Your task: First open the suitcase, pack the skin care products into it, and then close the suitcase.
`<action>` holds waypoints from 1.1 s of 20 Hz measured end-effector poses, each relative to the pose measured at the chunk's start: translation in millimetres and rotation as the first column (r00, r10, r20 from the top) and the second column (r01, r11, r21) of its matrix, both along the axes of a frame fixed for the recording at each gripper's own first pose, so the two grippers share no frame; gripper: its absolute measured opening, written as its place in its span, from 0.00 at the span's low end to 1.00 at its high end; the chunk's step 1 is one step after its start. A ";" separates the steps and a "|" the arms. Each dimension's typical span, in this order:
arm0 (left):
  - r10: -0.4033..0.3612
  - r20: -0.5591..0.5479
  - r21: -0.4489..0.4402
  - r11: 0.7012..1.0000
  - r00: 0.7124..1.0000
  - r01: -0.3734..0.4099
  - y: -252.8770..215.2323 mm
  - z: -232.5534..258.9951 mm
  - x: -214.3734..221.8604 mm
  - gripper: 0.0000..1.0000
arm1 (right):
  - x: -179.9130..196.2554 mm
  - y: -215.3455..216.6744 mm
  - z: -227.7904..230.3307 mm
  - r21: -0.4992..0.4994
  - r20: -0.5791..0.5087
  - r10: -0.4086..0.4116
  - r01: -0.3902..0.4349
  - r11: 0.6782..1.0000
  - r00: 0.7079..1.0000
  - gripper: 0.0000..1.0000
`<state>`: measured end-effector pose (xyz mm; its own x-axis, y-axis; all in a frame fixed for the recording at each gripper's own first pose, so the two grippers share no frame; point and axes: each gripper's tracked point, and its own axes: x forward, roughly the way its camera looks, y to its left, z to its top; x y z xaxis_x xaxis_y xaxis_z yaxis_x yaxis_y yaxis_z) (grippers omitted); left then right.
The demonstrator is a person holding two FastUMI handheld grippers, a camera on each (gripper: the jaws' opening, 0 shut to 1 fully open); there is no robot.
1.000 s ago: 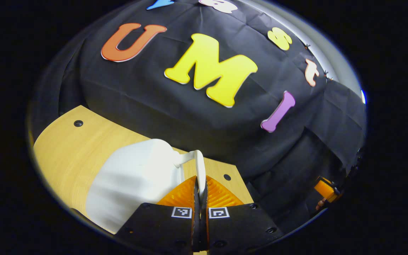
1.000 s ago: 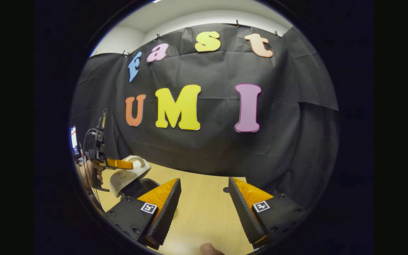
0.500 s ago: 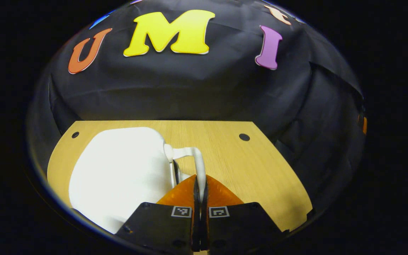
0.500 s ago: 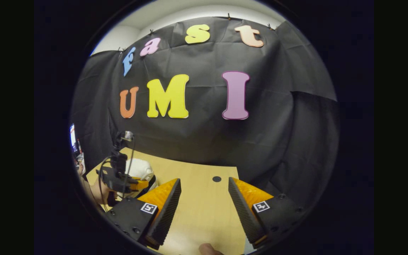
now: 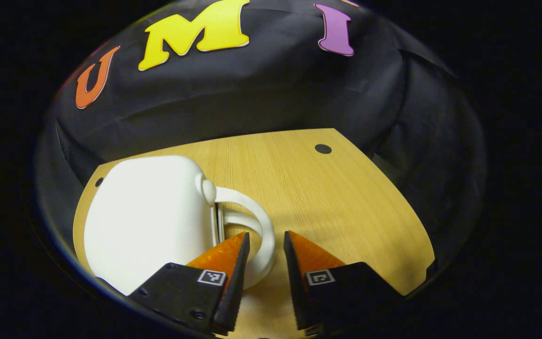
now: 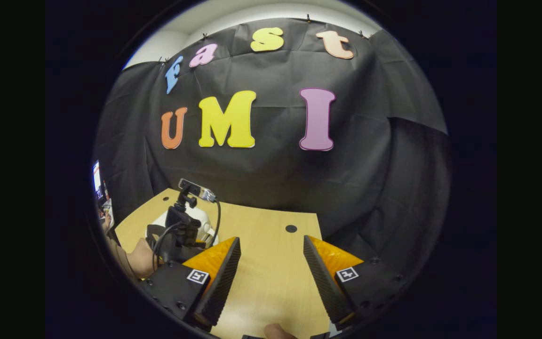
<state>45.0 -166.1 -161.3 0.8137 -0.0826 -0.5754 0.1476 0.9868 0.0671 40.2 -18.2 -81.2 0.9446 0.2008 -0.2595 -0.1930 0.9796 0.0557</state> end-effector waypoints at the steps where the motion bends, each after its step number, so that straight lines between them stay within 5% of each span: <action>1: 0.006 0.042 -0.003 1.000 0.999 -0.006 3.5 21.0 -3.7 0.67 | 0.4 2.7 7.5 0.003 0.014 -0.013 0.013 1.000 1.000 0.79; 3: 0.054 0.136 0.008 0.998 0.989 -0.056 21.4 66.1 -14.6 0.99 | 3.3 7.2 25.1 0.014 0.048 -0.057 0.056 0.998 0.997 0.79; 11: 0.201 0.433 -0.106 0.980 0.879 -0.172 119.1 226.9 -72.0 0.99 | 13.3 71.7 89.2 0.075 0.165 -0.133 0.122 0.990 0.977 0.79; 15: 0.220 0.513 -0.106 0.975 0.829 -0.193 175.0 253.8 -92.5 0.99 | 8.9 114.2 109.7 0.081 0.191 -0.126 0.112 0.990 0.974 0.79; 22: 0.199 0.571 -0.105 0.980 0.797 -0.169 205.9 273.3 -114.4 0.94 | -1.1 174.5 112.2 0.022 0.207 -0.084 0.081 0.996 0.975 0.80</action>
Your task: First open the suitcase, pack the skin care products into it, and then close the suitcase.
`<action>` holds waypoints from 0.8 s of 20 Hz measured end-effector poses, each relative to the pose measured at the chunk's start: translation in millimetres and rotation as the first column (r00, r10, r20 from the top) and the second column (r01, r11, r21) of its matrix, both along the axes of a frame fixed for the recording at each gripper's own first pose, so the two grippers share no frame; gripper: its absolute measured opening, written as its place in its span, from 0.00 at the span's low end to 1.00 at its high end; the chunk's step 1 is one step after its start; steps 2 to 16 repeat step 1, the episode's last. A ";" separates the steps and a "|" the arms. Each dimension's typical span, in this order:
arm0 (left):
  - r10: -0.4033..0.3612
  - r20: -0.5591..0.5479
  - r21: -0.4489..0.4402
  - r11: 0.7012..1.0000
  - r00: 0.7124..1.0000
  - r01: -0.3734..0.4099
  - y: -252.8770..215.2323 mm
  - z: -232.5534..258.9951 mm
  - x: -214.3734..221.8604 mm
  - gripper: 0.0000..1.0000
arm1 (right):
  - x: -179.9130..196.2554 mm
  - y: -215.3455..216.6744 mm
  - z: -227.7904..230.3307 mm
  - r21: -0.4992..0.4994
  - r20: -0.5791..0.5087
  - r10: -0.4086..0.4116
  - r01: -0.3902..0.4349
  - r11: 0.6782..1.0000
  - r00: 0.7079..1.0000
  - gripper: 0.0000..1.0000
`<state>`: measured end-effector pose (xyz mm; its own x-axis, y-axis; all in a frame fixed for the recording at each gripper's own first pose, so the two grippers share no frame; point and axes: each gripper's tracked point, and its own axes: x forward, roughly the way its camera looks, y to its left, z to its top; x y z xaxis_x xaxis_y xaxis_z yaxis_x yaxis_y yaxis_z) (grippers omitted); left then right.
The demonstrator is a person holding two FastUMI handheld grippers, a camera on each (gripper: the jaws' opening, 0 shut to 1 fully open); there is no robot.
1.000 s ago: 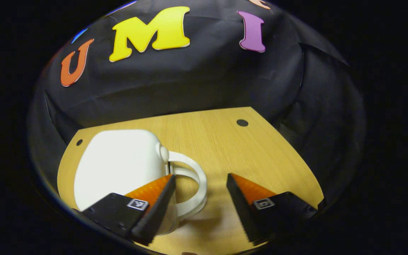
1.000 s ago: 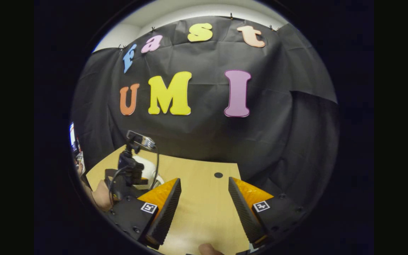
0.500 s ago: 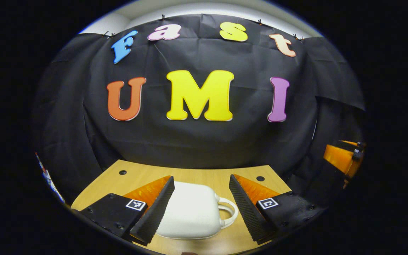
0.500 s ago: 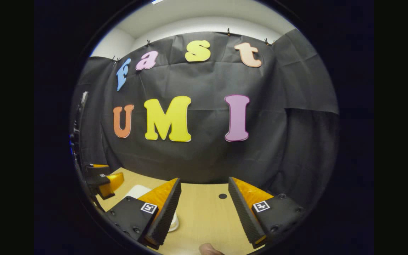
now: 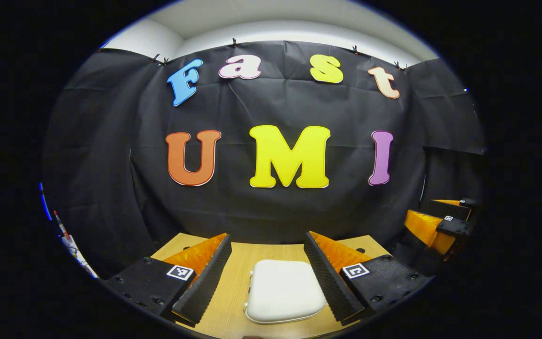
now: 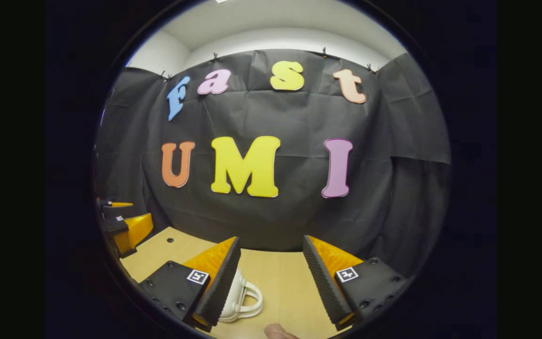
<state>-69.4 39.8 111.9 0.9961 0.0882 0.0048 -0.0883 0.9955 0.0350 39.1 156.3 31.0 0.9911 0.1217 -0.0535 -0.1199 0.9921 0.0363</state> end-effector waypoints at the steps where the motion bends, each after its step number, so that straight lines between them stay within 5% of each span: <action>1: -0.010 0.010 -0.008 1.000 1.000 0.010 -0.5 2.9 0.1 0.99 | 0.0 7.6 -0.7 -0.008 -0.006 0.007 -0.007 1.000 1.000 0.80; 16: -0.010 0.010 -0.008 1.000 1.000 0.010 -0.5 2.9 0.1 0.99 | 0.0 7.6 -0.7 -0.008 -0.006 0.007 -0.007 1.000 1.000 0.80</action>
